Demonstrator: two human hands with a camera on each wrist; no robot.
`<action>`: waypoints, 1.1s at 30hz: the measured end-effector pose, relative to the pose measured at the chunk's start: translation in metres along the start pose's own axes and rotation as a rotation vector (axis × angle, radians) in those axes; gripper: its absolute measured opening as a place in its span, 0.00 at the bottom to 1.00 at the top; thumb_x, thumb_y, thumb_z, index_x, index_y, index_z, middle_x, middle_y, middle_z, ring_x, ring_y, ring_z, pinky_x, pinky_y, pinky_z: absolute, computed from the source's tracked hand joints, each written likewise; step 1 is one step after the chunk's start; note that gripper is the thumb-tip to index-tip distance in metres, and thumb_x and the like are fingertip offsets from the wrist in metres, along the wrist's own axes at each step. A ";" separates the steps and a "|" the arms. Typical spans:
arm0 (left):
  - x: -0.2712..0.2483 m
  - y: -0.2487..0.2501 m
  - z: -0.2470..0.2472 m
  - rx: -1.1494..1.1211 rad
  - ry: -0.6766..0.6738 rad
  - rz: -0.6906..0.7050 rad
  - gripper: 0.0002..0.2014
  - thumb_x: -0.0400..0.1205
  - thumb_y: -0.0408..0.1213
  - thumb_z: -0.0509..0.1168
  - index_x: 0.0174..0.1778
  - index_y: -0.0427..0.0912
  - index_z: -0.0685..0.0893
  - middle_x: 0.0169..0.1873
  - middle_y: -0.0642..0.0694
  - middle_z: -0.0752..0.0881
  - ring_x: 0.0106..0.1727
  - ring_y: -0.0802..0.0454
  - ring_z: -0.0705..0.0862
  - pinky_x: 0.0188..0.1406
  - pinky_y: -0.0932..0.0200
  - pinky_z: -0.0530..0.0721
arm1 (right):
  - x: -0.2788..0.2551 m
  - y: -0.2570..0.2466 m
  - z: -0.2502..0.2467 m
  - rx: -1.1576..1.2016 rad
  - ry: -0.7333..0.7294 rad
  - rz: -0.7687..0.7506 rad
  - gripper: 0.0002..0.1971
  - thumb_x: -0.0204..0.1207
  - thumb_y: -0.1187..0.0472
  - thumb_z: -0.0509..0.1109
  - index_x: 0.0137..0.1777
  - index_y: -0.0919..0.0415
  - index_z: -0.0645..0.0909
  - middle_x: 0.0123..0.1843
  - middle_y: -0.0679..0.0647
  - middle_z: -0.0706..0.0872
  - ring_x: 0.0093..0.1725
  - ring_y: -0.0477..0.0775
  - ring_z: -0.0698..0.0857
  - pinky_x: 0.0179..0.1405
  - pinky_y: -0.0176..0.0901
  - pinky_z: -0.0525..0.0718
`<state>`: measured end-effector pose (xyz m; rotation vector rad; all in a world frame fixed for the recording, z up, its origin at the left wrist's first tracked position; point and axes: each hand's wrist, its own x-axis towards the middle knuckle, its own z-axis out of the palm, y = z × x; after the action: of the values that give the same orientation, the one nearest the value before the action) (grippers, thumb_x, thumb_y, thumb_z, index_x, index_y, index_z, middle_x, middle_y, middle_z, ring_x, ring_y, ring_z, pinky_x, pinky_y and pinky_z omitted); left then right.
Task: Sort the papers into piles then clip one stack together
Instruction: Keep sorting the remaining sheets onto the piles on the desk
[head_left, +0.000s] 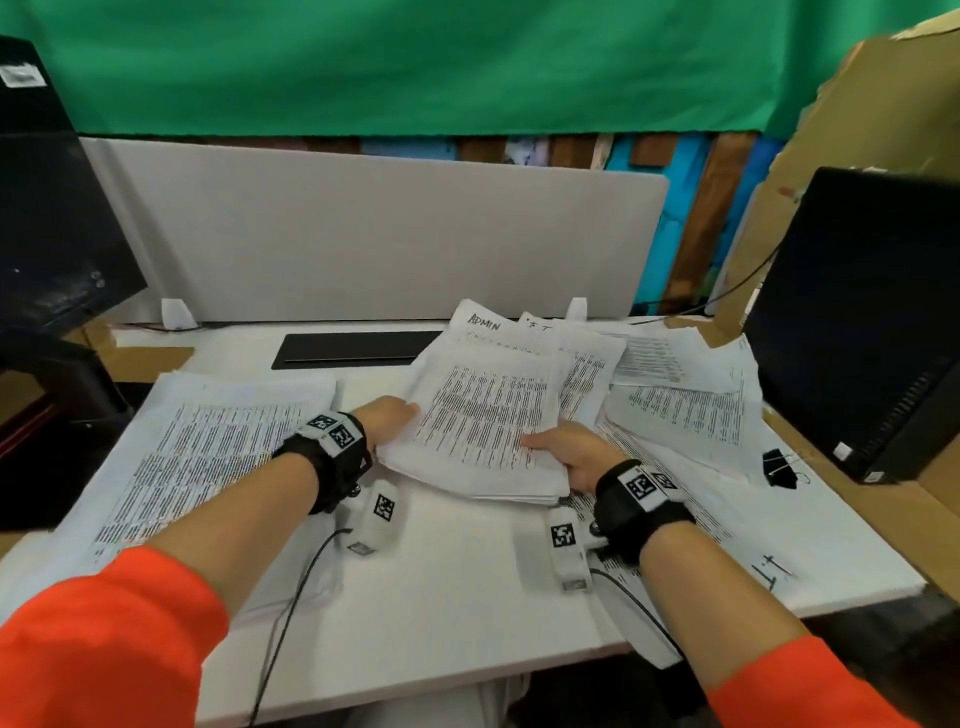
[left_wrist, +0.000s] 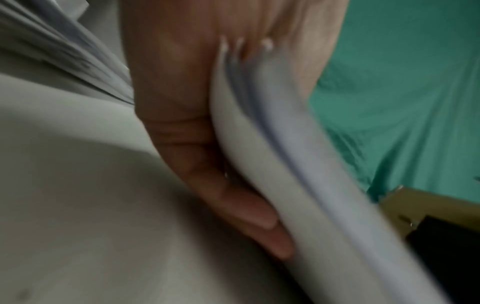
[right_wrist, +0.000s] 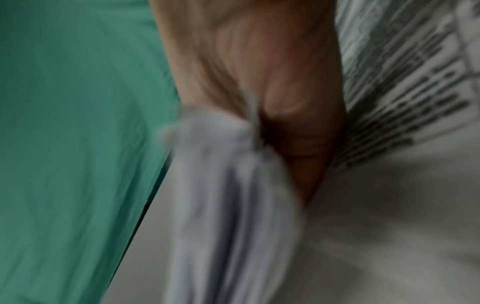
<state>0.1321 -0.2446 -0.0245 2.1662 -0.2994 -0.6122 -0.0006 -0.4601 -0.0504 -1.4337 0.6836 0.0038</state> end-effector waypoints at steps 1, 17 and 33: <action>-0.001 0.000 0.001 -0.087 0.003 0.005 0.21 0.88 0.41 0.55 0.70 0.29 0.76 0.65 0.33 0.81 0.61 0.39 0.82 0.56 0.56 0.77 | 0.001 0.003 -0.001 0.002 0.023 -0.015 0.14 0.79 0.74 0.69 0.64 0.70 0.80 0.55 0.65 0.89 0.53 0.64 0.89 0.54 0.55 0.89; -0.025 0.010 -0.028 0.144 0.072 0.048 0.06 0.76 0.26 0.67 0.44 0.27 0.87 0.29 0.39 0.84 0.26 0.50 0.78 0.41 0.57 0.86 | 0.010 0.020 -0.014 0.231 0.054 -0.084 0.15 0.84 0.70 0.63 0.69 0.66 0.78 0.54 0.60 0.88 0.50 0.59 0.88 0.40 0.48 0.87; -0.056 0.058 -0.008 0.561 0.230 0.399 0.03 0.84 0.28 0.56 0.49 0.35 0.75 0.39 0.40 0.80 0.32 0.43 0.82 0.29 0.56 0.82 | 0.005 0.023 -0.010 0.256 0.058 -0.134 0.17 0.84 0.73 0.61 0.73 0.69 0.75 0.59 0.61 0.87 0.53 0.60 0.87 0.41 0.46 0.90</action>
<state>0.0890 -0.2519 0.0433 2.5708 -0.8308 -0.0443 -0.0102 -0.4671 -0.0729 -1.2332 0.6108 -0.2239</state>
